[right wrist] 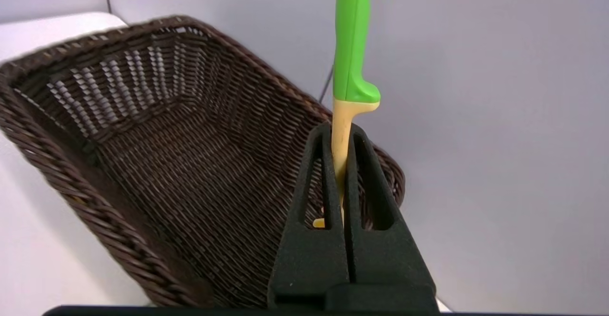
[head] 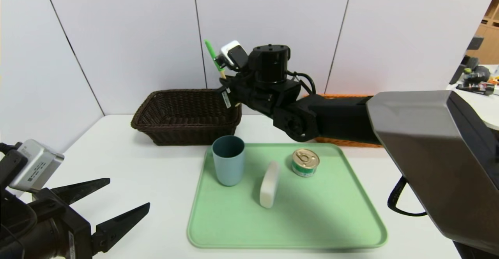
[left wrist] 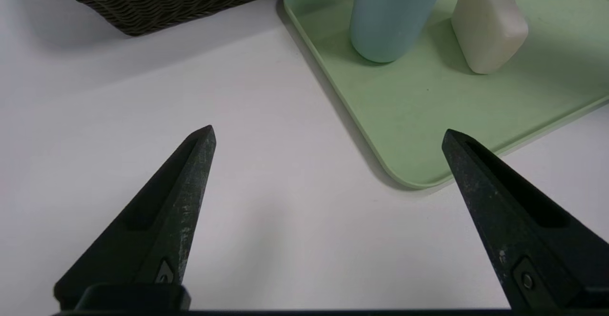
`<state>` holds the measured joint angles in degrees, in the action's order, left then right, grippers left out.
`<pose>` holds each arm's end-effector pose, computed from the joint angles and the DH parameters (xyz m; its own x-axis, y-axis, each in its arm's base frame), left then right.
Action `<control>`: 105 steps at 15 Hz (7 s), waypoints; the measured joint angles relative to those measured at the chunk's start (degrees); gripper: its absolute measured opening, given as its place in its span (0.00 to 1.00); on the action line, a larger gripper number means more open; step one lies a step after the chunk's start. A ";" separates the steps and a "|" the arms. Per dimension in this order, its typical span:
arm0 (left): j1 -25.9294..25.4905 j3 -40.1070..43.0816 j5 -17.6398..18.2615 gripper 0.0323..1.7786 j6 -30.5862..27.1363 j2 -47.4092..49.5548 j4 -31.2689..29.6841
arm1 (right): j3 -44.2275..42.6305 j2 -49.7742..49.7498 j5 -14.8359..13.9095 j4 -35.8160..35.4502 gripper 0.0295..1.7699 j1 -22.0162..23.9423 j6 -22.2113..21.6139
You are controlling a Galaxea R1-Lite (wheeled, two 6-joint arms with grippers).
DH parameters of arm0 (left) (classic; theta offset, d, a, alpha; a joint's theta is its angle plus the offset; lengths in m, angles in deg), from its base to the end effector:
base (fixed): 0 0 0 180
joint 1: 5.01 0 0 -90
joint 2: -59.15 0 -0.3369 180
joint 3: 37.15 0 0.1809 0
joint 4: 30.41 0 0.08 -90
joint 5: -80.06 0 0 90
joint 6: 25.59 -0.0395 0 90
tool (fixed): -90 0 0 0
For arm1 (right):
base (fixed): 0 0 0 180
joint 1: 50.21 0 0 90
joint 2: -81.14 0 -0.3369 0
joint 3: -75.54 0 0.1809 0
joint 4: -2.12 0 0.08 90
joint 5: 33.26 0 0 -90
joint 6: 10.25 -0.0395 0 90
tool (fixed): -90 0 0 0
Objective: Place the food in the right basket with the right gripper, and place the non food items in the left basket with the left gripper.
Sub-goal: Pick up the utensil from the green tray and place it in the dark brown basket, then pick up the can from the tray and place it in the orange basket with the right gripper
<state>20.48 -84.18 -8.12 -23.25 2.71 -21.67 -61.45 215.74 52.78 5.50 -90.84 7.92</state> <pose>0.0949 -0.0466 0.2139 0.8436 -0.4374 -0.3113 0.4455 0.8939 -0.0487 0.4091 0.3474 0.2454 0.8020 0.5971 -0.0172 -0.5715 0.7586 -0.3129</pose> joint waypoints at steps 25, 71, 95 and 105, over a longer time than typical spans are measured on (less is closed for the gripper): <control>0.00 0.27 -0.04 0.95 -0.26 -0.17 -0.91 | -0.27 2.67 2.01 -3.86 0.43 -2.50 -0.87; 0.06 0.85 0.05 0.95 -0.02 0.35 -3.75 | 61.28 -49.10 -2.68 -4.38 0.96 2.96 11.72; 0.00 3.27 0.02 0.95 0.50 -0.06 -5.05 | 99.57 -55.86 -5.74 -35.28 0.96 4.74 -5.41; -0.05 4.53 -0.02 0.95 0.50 0.07 -5.49 | 106.59 -33.80 -5.62 -64.94 0.96 5.27 -6.38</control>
<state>20.43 -79.64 -8.15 -22.75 2.78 -27.16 45.14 181.93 47.16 -59.43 -85.58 1.54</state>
